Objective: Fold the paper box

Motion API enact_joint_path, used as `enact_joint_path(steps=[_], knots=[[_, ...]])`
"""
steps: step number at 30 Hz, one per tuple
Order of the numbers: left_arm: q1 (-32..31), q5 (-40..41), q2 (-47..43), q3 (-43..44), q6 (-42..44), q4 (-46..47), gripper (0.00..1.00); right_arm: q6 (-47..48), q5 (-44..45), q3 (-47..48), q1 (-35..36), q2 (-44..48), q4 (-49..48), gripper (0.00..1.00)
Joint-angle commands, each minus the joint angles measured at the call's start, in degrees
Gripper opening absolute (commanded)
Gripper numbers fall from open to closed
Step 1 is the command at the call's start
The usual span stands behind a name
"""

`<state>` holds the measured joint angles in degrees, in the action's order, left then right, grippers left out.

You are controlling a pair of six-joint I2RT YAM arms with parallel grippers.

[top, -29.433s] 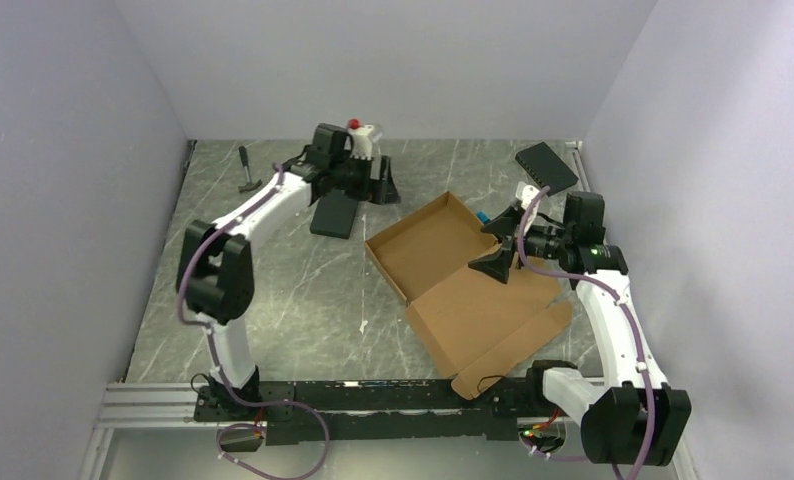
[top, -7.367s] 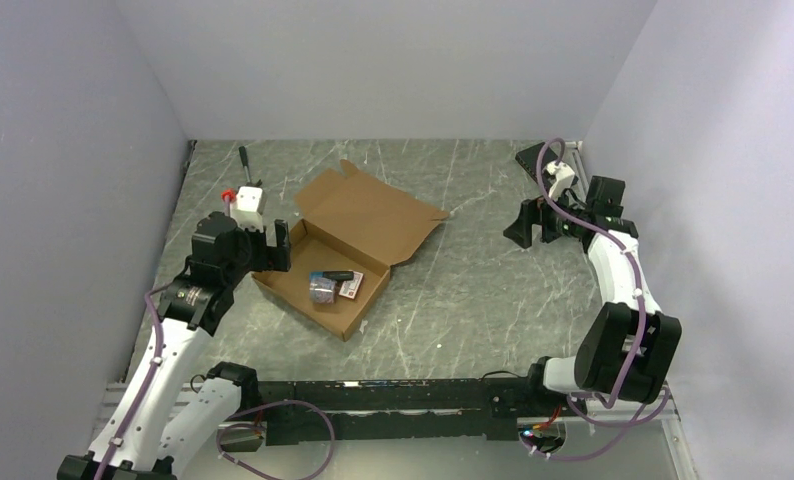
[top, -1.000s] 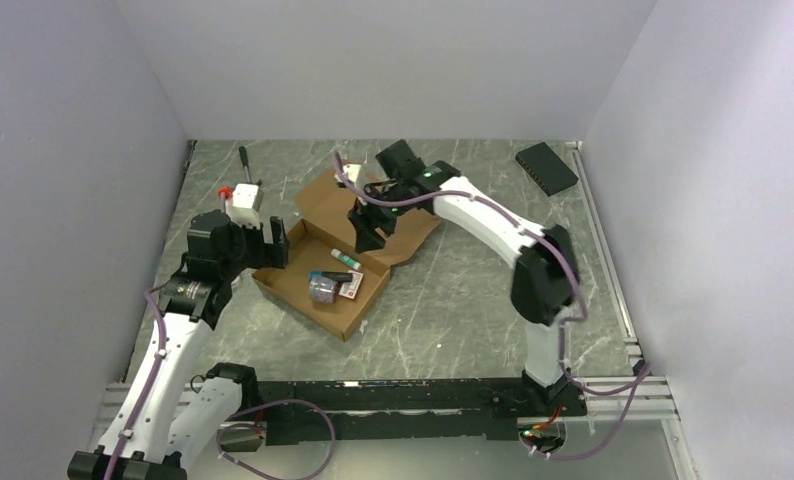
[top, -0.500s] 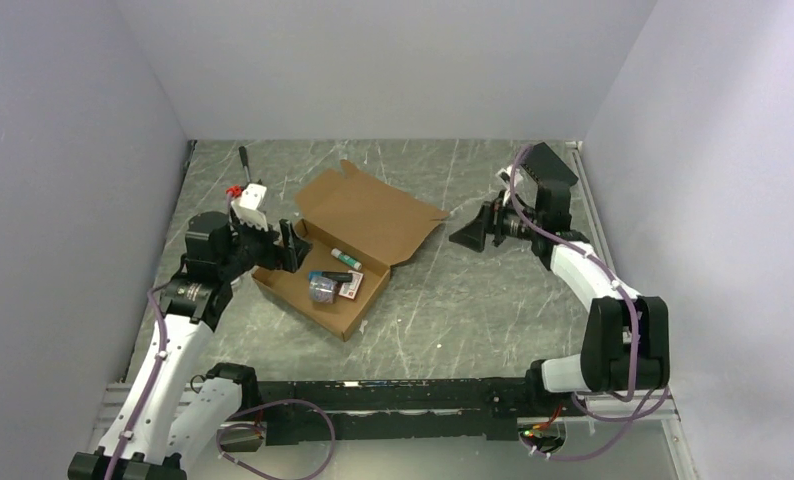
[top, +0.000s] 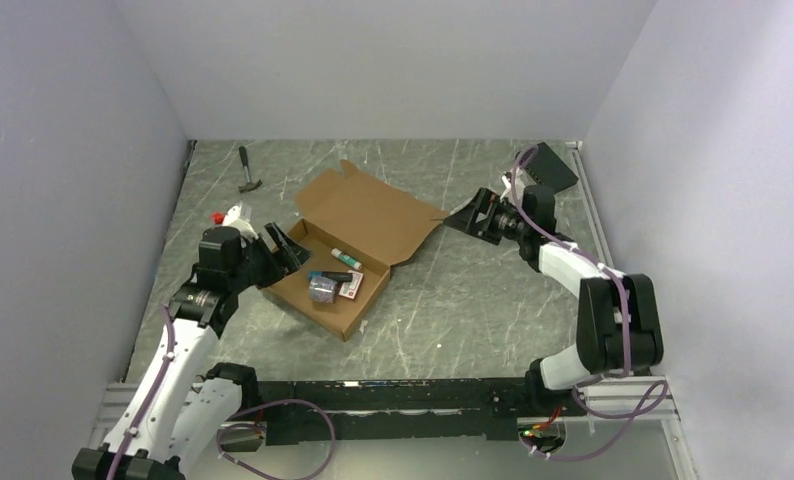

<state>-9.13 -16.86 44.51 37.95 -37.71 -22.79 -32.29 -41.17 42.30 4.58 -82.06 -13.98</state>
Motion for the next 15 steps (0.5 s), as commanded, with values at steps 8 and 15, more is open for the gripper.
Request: enact_joint_path(steps=[8, 15], knots=[[-0.19, 21.17, 0.3, 2.82, -23.56, -24.94, 0.74, -6.39, 4.77, 5.07, 3.86, -6.59, 2.69, 0.98], [-0.19, 19.34, 7.6, 0.5, -24.3, -17.96, 0.66, -5.76, 3.91, 5.44, 3.95, -7.45, 3.04, 0.98]])
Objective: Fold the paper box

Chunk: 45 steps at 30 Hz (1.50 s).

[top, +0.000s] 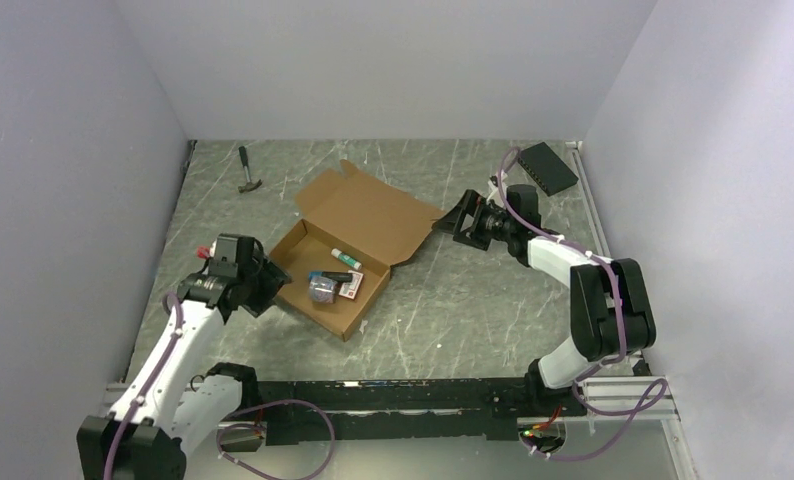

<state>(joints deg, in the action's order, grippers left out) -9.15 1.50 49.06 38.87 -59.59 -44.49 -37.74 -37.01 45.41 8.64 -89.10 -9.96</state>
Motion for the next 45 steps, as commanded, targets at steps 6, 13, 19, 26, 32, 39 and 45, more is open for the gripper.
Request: enact_joint_path(steps=[6, 13, 19, 26, 32, 39, 45], knots=[[-0.17, -1.73, 8.88, -1.4, -0.85, 10.55, 0.53, 0.32, -1.57, 3.07, -0.12, -1.44, -0.43, 0.98], [-0.19, -5.78, 11.85, -2.27, 1.5, 13.0, 0.33, 0.62, -2.6, 3.97, -0.12, -2.04, 0.45, 0.98], [-0.55, -10.38, 12.03, -3.74, 2.44, 15.76, 0.19, 0.94, -2.23, 4.48, -0.12, -2.04, 1.26, 0.99], [-4.58, -12.28, 13.91, -4.2, 2.43, 18.1, 0.14, 2.32, -0.69, 5.33, -0.23, -1.69, 3.1, 1.0], [-12.6, -10.03, 18.8, -2.63, 1.31, 20.84, 0.12, 3.58, 1.16, 5.81, -0.29, -1.65, 4.23, 1.0], [-17.03, -8.86, 22.5, 1.87, 2.7, 19.36, 0.13, 7.51, 3.21, 7.66, -0.73, -2.03, 6.9, 1.0], [-16.86, -8.69, 14.2, 6.56, 11.45, 13.11, 0.38, 12.78, 5.71, 12.38, -0.84, -3.18, 9.66, 1.0]])
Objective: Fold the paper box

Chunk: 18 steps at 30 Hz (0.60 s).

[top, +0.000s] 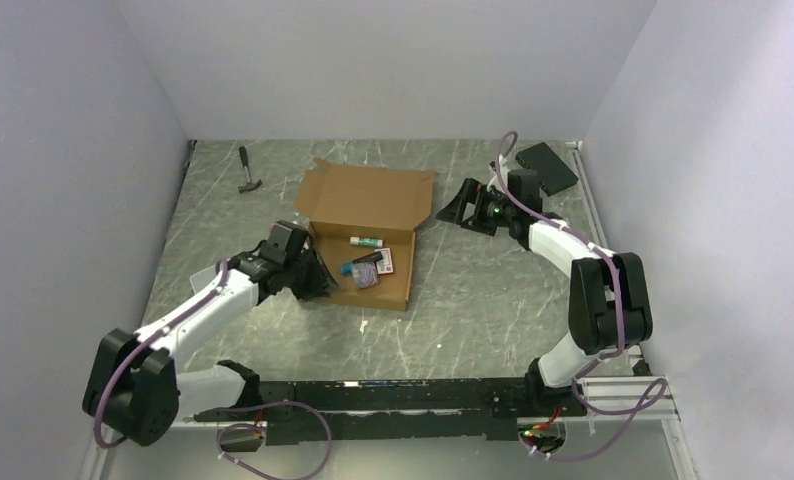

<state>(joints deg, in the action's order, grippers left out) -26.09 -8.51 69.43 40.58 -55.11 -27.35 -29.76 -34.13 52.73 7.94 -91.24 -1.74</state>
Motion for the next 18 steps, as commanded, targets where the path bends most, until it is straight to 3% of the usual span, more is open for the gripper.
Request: enact_joint_path(steps=[1, 5, 8, 11, 14, 18], knots=[[0.12, 1.31, -7.81, 5.81, 9.59, -4.86, 0.47, 5.73, 3.55, 6.46, -0.13, -1.61, 3.19, 1.0], [3.8, -0.91, -13.87, 9.86, 21.79, -5.0, 0.84, 9.04, 4.49, 14.33, -0.12, -6.96, 7.1, 0.97], [12.12, -3.9, -13.83, 13.83, 29.67, -2.78, 0.97, 9.84, 5.3, 23.82, -0.12, -13.89, 12.54, 0.92], [19.03, -7.04, -5.02, 20.15, 34.42, -1.47, 1.0, 10.73, 6.74, 35.3, 0.34, -20.49, 19.74, 0.88], [23.88, -13.58, 7.08, 28.64, 35.76, -1.95, 0.95, 11.05, 6.6, 46.15, 0.48, -26.42, 26.89, 0.81], [25.9, -15.01, 22.43, 40.91, 37.52, -4.95, 0.93, 9.62, 5.26, 48.94, 0.64, -29.21, 29.11, 0.75]])
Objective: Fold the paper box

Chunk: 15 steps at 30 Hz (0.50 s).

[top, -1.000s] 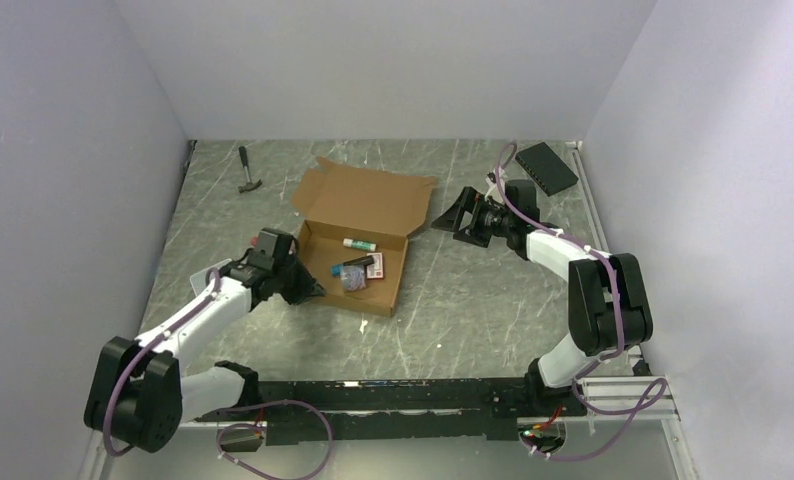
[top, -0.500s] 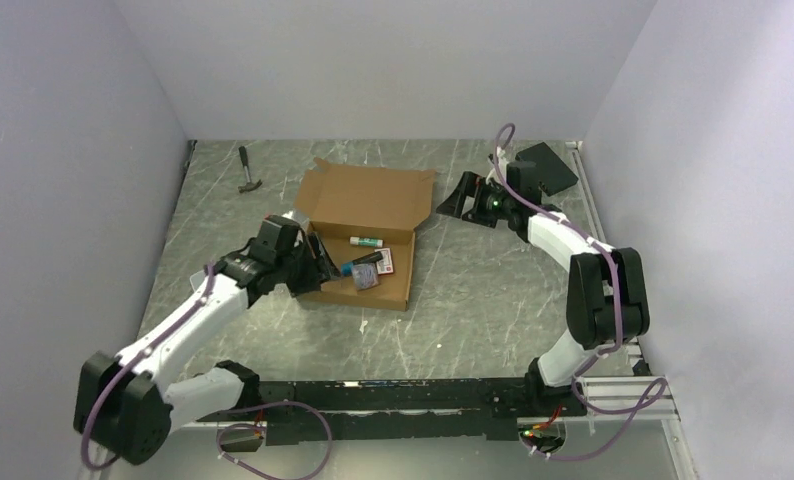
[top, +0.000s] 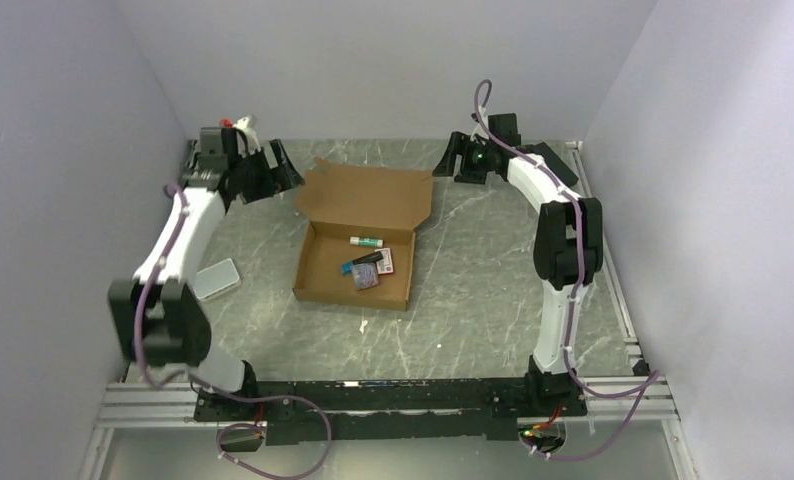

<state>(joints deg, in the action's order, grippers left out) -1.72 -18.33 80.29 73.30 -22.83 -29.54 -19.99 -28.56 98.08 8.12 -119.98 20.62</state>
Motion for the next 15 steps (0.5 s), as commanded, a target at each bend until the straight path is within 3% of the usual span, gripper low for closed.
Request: enact_joint_path(steps=[1, 7, 15], knots=[[2.24, -5.19, 14.89, 11.24, 5.7, -4.13, 0.92, -0.55, -0.82, 3.69, 0.47, -0.77, 6.65, 0.73], [5.13, -8.79, 30.71, 25.39, 7.64, -7.43, 0.89, -0.8, -3.7, 9.09, 0.84, -4.44, 9.52, 0.71], [6.9, -19.0, 43.31, 34.87, 4.66, -5.8, 0.79, -3.4, -6.48, 17.02, 1.28, -11.86, 11.63, 0.63]])
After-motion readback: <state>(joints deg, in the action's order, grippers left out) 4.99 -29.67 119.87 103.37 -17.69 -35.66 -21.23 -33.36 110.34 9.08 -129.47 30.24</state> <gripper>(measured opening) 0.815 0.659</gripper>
